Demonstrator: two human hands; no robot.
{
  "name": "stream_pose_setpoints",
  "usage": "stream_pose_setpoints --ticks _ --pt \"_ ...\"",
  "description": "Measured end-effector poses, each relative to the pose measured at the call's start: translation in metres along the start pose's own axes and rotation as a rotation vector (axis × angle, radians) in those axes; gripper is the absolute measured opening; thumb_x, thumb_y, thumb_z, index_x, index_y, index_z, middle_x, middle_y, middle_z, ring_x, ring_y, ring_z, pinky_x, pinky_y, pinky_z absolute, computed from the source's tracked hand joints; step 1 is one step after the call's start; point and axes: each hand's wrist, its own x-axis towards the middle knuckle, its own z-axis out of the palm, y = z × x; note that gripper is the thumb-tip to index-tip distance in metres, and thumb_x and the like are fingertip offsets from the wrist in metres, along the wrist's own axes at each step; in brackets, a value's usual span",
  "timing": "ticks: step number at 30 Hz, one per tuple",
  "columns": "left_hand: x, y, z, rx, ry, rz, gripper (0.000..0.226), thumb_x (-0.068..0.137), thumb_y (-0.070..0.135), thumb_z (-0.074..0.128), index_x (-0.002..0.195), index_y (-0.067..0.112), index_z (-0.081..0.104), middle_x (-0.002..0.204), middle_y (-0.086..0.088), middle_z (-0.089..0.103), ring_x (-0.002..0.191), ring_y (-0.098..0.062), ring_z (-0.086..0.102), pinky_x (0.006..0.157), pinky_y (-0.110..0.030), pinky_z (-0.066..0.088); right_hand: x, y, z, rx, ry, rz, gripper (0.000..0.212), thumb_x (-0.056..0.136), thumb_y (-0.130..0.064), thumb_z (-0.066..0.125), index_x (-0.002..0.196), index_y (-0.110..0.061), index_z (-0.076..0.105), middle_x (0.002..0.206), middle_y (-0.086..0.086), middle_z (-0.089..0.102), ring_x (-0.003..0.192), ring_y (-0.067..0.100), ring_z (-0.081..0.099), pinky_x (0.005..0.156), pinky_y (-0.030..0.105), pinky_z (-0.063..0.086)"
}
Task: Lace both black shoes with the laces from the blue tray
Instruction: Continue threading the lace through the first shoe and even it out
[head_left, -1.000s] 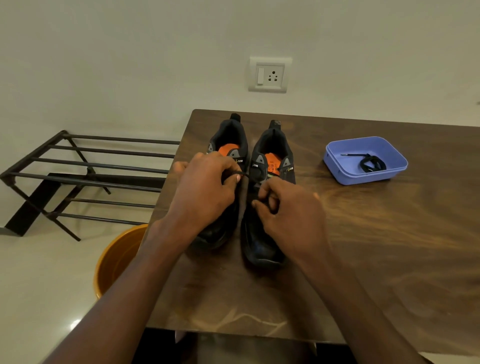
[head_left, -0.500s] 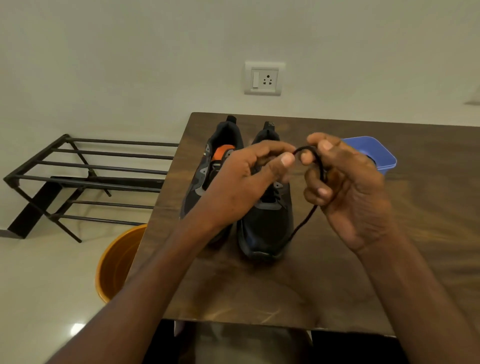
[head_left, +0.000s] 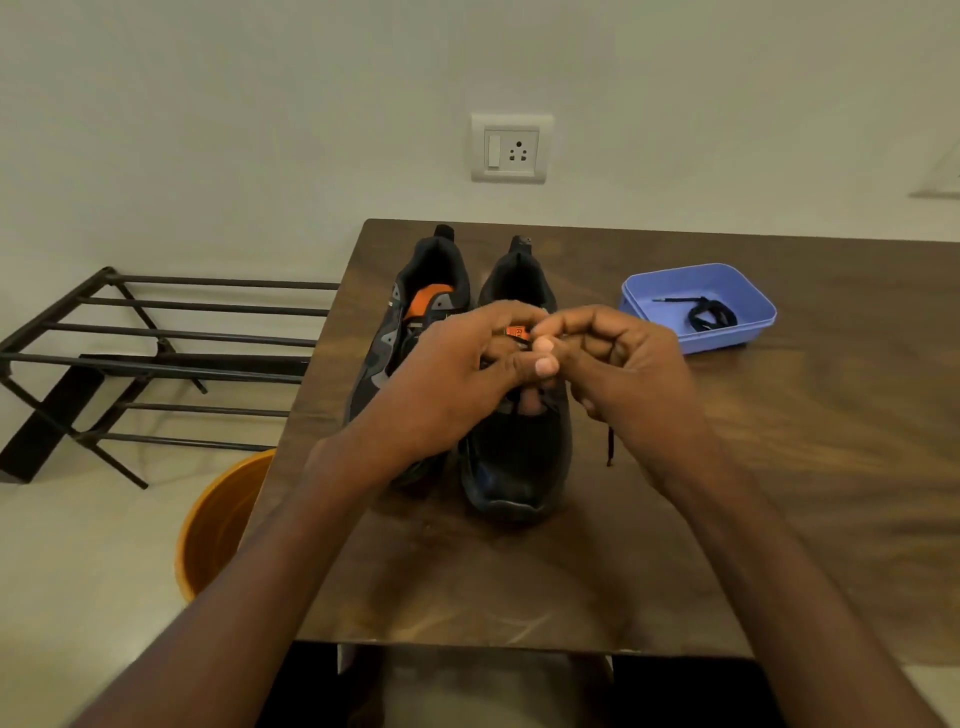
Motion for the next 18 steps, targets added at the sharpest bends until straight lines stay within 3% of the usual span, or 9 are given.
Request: stream_pose_setpoints --ticks 3,5,7,11,14,18 --pt "-0.001 -0.006 -0.004 0.055 0.023 -0.021 0.014 0.104 0.021 0.059 0.103 0.019 0.073 0.069 -0.004 0.069 0.067 -0.025 0.066 0.079 -0.046 0.057 0.002 0.004 -0.006 0.006 0.099 0.066 0.013 0.093 -0.013 0.072 0.102 -0.003 0.073 0.065 -0.002 0.068 0.050 0.000 0.053 0.049 0.011 0.040" --pt "-0.001 -0.011 -0.010 0.159 0.085 -0.065 0.013 0.103 0.023 0.061 0.097 0.022 0.073 0.070 0.001 0.070 0.068 -0.019 0.066 0.076 -0.040 0.056 0.005 0.012 -0.015 -0.010 0.236 0.126 0.011 0.091 -0.024 0.076 0.097 -0.014 0.076 0.069 0.000 0.069 0.052 0.004 0.047 0.050 0.019 0.038" --pt "-0.001 -0.013 -0.014 0.324 0.102 -0.059 0.010 0.100 0.027 0.063 0.101 0.026 0.073 0.083 0.010 0.072 0.082 -0.006 0.067 0.082 -0.030 0.057 0.008 0.019 -0.022 -0.009 0.343 0.178 0.015 0.089 -0.032 0.078 0.092 -0.017 0.077 0.071 0.000 0.069 0.054 0.007 0.044 0.052 0.025 0.037" --pt "0.003 -0.010 0.002 0.229 0.059 0.003 0.031 0.096 0.038 0.068 0.125 0.025 0.069 0.100 0.014 0.074 0.095 0.001 0.068 0.089 -0.024 0.056 0.007 0.020 -0.015 -0.027 0.195 0.128 0.020 0.089 -0.027 0.077 0.093 -0.008 0.077 0.066 -0.003 0.068 0.051 0.002 0.048 0.050 0.018 0.039" --pt "0.007 -0.010 0.009 0.160 0.084 0.027 0.014 0.099 0.023 0.068 0.110 0.018 0.073 0.082 0.007 0.076 0.081 -0.005 0.073 0.081 -0.023 0.057 0.007 0.020 -0.004 -0.001 0.073 0.077 0.018 0.093 -0.015 0.072 0.098 0.001 0.075 0.062 -0.009 0.068 0.054 -0.001 0.059 0.051 0.010 0.043" --pt "0.005 -0.022 -0.001 0.183 0.214 -0.021 0.010 0.101 0.016 0.064 0.094 0.017 0.072 0.071 0.006 0.072 0.073 -0.005 0.070 0.075 -0.015 0.054 0.011 0.029 -0.010 0.045 0.232 0.129 0.012 0.089 -0.021 0.078 0.096 -0.012 0.079 0.074 -0.002 0.072 0.061 0.007 0.054 0.052 0.022 0.043"
